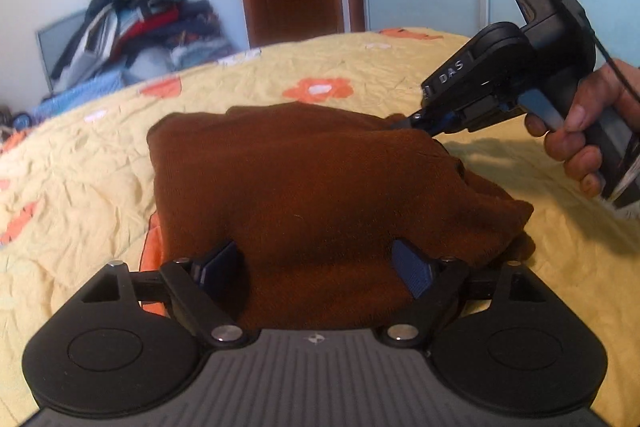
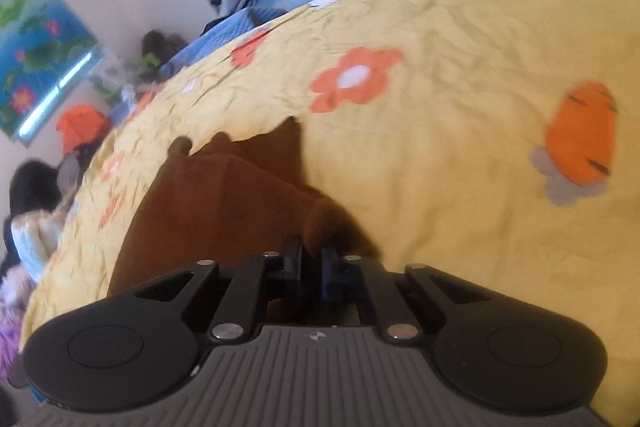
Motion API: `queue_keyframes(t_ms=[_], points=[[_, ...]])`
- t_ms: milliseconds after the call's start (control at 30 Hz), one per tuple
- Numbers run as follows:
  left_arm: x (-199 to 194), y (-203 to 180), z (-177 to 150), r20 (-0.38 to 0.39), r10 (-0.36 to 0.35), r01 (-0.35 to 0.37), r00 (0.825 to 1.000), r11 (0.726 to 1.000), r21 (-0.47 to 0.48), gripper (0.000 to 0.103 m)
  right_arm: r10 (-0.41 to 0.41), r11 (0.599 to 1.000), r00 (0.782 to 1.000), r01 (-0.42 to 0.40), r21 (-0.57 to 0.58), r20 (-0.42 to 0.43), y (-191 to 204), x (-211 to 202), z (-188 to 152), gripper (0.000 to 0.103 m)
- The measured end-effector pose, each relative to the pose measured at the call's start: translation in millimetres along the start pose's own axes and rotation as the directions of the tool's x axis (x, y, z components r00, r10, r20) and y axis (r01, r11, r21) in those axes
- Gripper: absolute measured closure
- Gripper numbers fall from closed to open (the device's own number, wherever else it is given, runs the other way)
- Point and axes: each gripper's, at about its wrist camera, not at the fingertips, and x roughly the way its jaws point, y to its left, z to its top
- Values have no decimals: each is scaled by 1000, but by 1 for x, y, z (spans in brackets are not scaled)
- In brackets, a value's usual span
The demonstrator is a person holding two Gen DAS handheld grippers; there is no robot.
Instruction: Fold small clothes
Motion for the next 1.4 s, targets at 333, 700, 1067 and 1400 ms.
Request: queue_keyframes(t_ms=[333, 700, 1067, 1400], points=[[2, -3, -2, 14, -8, 9, 1000, 1000, -11, 13, 68, 982, 984, -37, -183, 167, 87, -30, 44, 35], [-3, -3, -5, 19, -19, 20, 1000, 1000, -17, 12, 3, 934, 1000, -5, -357, -6, 105, 79, 14, 59], [-50, 33, -8, 86, -48, 63, 995, 983, -175, 9, 16, 978, 996, 3, -208, 90, 89, 18, 13, 15], [-12, 120, -31, -6, -322, 225, 947, 675, -702, 13, 96, 992, 993, -90, 93, -68, 5, -48, -36, 26]])
